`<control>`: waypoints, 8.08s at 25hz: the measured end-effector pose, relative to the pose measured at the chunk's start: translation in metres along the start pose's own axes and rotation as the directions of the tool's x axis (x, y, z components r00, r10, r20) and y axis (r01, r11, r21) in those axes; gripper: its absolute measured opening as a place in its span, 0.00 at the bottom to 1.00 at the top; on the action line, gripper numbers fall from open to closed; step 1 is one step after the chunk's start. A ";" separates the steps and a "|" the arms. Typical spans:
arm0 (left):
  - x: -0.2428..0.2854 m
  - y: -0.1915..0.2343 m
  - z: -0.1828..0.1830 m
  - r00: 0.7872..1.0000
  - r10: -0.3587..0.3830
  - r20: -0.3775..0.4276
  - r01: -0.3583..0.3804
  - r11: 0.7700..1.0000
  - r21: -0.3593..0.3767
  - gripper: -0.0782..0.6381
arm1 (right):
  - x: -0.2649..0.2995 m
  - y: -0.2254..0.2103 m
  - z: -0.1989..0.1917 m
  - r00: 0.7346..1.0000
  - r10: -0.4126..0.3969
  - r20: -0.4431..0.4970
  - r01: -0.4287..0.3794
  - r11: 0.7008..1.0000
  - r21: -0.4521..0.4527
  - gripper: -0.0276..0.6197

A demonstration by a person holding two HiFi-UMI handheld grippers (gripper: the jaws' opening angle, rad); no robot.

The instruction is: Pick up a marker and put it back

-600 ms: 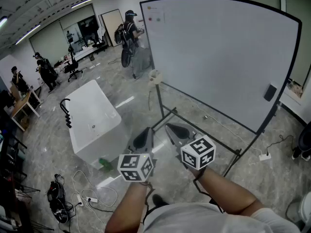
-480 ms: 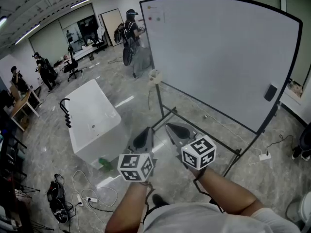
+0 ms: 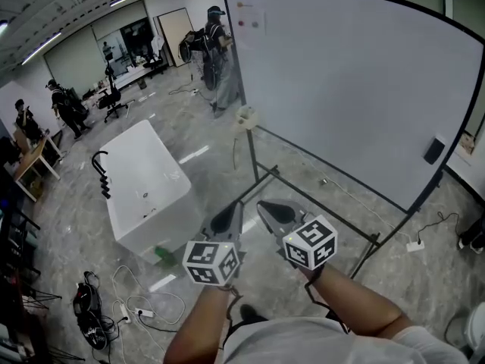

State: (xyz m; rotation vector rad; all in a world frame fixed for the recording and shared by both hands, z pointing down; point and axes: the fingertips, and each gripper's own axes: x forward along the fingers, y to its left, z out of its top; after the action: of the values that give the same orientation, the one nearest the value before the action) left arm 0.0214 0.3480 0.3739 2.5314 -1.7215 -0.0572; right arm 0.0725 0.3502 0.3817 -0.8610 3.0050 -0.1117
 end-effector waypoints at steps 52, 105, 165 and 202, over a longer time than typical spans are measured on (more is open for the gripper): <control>0.501 0.316 -0.054 0.977 -0.129 -0.167 0.115 0.989 -0.093 0.11 | 0.394 -0.474 -0.038 0.992 -0.062 -0.114 0.065 0.998 0.022 0.04; 0.734 0.421 0.004 0.888 -0.444 -0.120 0.439 0.896 -0.066 0.11 | 0.536 -0.646 0.045 0.948 -0.317 -0.007 0.317 0.948 -0.018 0.15; 0.726 0.468 -0.134 0.871 -0.387 -0.304 0.341 0.920 -0.195 0.11 | 0.556 -0.682 -0.183 0.897 -0.322 -0.303 0.395 0.892 0.220 0.22; 0.731 0.414 0.066 0.922 -0.388 -0.010 0.388 0.921 -0.025 0.11 | 0.548 -0.624 0.082 0.962 -0.269 0.055 0.271 0.962 -0.041 0.05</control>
State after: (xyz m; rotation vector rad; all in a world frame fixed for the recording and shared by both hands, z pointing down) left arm -0.0984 -0.4859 0.3539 2.8057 -1.1782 -0.0802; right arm -0.0598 -0.4731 0.3488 -1.2564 2.8385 -0.0201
